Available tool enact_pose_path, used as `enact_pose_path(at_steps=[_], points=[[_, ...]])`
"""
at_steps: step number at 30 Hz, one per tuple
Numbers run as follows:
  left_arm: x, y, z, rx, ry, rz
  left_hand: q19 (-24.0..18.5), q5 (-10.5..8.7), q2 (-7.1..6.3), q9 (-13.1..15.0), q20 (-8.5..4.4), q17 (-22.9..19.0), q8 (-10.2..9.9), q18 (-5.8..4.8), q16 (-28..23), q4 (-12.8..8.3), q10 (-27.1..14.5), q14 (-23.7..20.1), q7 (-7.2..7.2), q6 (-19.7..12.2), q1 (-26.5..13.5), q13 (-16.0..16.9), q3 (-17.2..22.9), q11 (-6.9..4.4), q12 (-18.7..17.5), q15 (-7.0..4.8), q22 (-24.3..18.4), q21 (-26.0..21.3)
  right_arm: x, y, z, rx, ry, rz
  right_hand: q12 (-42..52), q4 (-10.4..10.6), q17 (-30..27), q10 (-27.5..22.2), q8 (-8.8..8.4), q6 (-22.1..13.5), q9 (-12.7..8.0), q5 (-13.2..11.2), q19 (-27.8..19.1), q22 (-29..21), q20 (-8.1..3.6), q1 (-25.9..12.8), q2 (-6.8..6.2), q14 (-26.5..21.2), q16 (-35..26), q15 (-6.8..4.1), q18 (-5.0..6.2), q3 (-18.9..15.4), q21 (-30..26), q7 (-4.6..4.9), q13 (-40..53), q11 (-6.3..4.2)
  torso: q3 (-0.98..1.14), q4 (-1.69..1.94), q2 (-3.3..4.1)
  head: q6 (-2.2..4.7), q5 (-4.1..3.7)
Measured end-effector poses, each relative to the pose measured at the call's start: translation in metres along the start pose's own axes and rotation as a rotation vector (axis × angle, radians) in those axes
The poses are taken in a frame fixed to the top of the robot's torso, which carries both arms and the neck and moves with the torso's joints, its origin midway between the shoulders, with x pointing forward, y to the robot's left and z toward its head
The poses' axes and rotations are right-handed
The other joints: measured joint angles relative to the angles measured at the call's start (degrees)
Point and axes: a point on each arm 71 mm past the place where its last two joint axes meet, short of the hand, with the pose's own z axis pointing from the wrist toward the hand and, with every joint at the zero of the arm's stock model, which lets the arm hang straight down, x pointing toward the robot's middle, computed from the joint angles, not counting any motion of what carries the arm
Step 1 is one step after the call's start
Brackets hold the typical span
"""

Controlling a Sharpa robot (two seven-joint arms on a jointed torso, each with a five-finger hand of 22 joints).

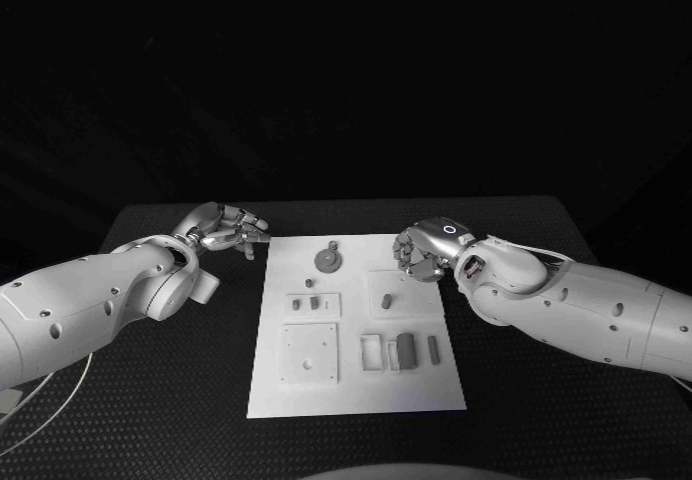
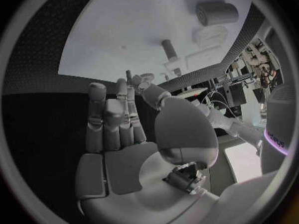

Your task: Assemble the parts on the task board

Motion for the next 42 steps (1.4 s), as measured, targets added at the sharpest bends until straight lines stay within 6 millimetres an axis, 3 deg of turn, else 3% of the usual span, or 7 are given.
enact_pose_path(at_steps=[10,21,35,42], points=[[0.001,0.000,0.002,0.001,0.001,0.001,0.0,0.00,0.00,0.0,0.00,0.1,0.0,0.00,0.0,0.2,0.0,0.0,-0.01,0.0,0.0,-0.1,-0.2,-0.01,0.0,0.01,0.0,0.0,-0.009,0.034,0.000,-0.074,-0.016,0.057,0.0,0.0,0.0,0.2,-0.10,0.0,0.0,0.0,0.0,0.0,-0.01,0.0,0.00,0.0,0.0,0.01,0.00,0.0,0.0,0.02,0.0,0.20,-0.02,-0.07,-0.05,0.15,0.86],[0.000,0.001,0.004,-0.002,-0.003,0.003,0.0,0.00,0.00,0.0,0.01,0.2,0.0,0.00,0.0,0.2,0.0,0.0,-0.03,0.0,0.0,-0.1,-0.2,-0.03,0.0,0.02,0.0,0.0,-0.013,0.094,0.003,-0.208,-0.026,0.133,0.0,0.0,0.0,0.4,-0.19,0.0,0.1,0.0,-0.2,0.0,-0.02,0.0,-0.01,0.0,0.0,0.03,0.00,0.0,0.0,0.03,0.0,0.00,-0.05,0.00,-0.06,0.15,3.28],[0.011,-0.005,0.011,0.009,0.013,-0.001,0.0,0.00,0.00,0.0,0.02,0.3,0.0,0.00,0.0,0.2,-0.1,0.0,0.10,0.1,0.0,-0.2,-0.2,0.12,0.0,0.04,0.1,0.0,0.025,0.141,0.002,-0.308,0.056,0.164,-0.2,0.0,0.0,0.4,-0.05,0.0,0.2,0.0,-0.2,0.0,0.01,0.0,-0.01,-0.1,0.0,-0.09,0.00,0.0,0.0,0.03,0.0,0.00,-0.15,-0.03,-0.14,-0.23,6.19],[0.017,-0.008,0.015,0.015,0.023,-0.003,0.1,0.00,0.00,0.0,-0.11,0.4,0.0,0.00,-0.2,0.2,-0.1,-0.1,0.10,0.1,0.0,-0.3,-0.2,0.12,0.0,0.05,0.1,0.0,0.041,0.151,0.001,-0.326,0.083,0.165,-0.2,0.0,0.0,0.4,-0.05,0.0,0.2,0.0,-0.1,0.0,-0.13,0.0,-0.01,-0.1,0.0,-0.09,0.00,0.0,0.0,0.03,0.0,0.00,-0.14,0.13,-0.08,-1.03,8.05]])
